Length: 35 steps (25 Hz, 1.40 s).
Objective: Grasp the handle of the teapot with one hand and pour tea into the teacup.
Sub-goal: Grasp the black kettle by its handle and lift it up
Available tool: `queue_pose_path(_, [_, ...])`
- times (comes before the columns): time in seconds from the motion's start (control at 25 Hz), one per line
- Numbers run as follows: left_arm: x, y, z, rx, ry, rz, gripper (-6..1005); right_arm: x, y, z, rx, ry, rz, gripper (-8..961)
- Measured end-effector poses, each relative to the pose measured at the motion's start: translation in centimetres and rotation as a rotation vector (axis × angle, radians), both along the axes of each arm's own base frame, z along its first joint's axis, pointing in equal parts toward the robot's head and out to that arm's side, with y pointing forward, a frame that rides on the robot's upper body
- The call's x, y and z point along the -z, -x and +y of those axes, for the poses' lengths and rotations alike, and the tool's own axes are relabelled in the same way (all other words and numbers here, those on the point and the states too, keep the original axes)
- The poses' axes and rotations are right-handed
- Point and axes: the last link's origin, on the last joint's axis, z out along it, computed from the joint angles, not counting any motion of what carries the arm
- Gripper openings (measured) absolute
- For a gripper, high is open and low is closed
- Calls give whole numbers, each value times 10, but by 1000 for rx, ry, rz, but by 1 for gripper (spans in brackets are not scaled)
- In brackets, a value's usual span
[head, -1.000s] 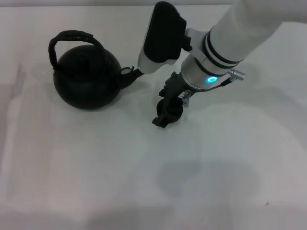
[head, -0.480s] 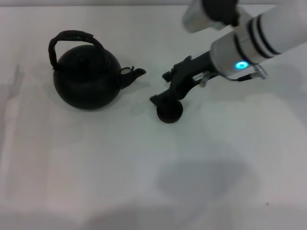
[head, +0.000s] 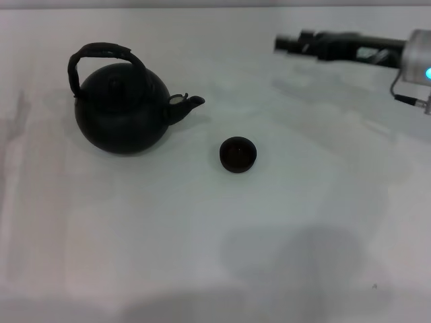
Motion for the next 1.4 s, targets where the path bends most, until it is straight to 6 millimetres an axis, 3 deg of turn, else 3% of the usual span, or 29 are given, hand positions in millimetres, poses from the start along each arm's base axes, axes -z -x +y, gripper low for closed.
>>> queue_pose_path(0.2, [1, -1, 1, 7, 7, 1, 855, -23, -24, -16, 123, -274, 395, 835])
queue_pose_path(0.32, [2, -2, 1, 10, 11, 3, 852, -33, -41, -30, 157, -438, 488, 834])
queue_pose_path(0.4, [2, -2, 2, 11, 13, 4, 850, -34, -49, -35, 122, -531, 422, 834])
queue_pose_path(0.6, [6, -1, -4, 19, 37, 14, 846, -19, -59, -40, -47, -737, 22, 830])
queue_pose_path(0.72, [12, -3, -16, 60, 86, 37, 843, -14, -66, -40, -58, -837, -165, 828])
queue_pose_path(0.92, [20, -7, -34, 127, 134, 58, 839, -21, -71, -37, -10, -883, -179, 829])
queue_pose_path(1.16, [34, -26, -59, 278, 206, 50, 834, -25, -75, -31, 20, -884, -198, 829])
queue_pose_path(1.4, [37, -35, -47, 321, 224, 65, 829, -24, -70, -20, 21, -869, -205, 829])
